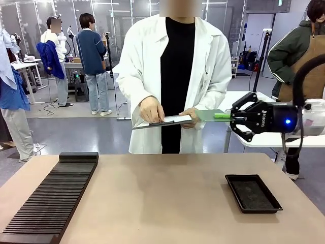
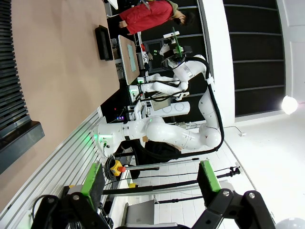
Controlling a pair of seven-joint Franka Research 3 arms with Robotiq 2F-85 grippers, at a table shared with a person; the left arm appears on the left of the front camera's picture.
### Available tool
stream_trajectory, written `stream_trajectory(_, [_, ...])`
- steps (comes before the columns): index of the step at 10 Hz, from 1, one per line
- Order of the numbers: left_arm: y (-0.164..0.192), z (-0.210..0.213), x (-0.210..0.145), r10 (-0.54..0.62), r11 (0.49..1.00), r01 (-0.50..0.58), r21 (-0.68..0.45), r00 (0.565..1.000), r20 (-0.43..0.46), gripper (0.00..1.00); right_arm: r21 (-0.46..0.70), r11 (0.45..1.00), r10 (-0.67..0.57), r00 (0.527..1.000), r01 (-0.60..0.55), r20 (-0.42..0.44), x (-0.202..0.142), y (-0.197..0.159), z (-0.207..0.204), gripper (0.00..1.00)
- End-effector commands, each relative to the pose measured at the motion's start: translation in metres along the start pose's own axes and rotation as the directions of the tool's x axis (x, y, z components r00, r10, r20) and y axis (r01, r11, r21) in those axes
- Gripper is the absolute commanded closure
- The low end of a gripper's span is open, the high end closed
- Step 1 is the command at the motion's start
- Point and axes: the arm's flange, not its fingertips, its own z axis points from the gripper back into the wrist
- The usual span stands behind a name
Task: Inspect the PCB.
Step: Place the Blank PCB in the ESD tray.
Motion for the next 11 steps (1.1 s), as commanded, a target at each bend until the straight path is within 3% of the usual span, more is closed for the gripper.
stream_trajectory(1, [-0.003, 0.001, -0.001, -0.006, 1.0, 0.006, 0.013, 1.0, -0.003, 0.0, 0.019, 0.992, 0.125, 0.991, -0.124, -0.044, 0.002, -0.009, 0.031, 0.97])
stream_trajectory(4, [-0.003, 0.001, -0.001, -0.006, 1.0, 0.006, 0.013, 1.0, -0.003, 0.0, -0.172, 0.929, 0.328, 0.944, -0.328, -0.03, 0.017, -0.043, 0.079, 0.97])
stream_trajectory(8, [-0.003, 0.001, -0.001, -0.006, 1.0, 0.006, 0.013, 1.0, -0.003, 0.0, -0.318, 0.891, 0.344, 0.939, -0.325, 0.005, 0.028, -0.092, 0.131, 0.97])
stream_trajectory(11, [-0.003, 0.001, -0.001, -0.006, 1.0, 0.006, 0.013, 1.0, -0.003, 0.0, -0.448, 0.838, 0.351, 0.936, -0.31, 0.008, 0.044, -0.119, 0.141, 0.97])
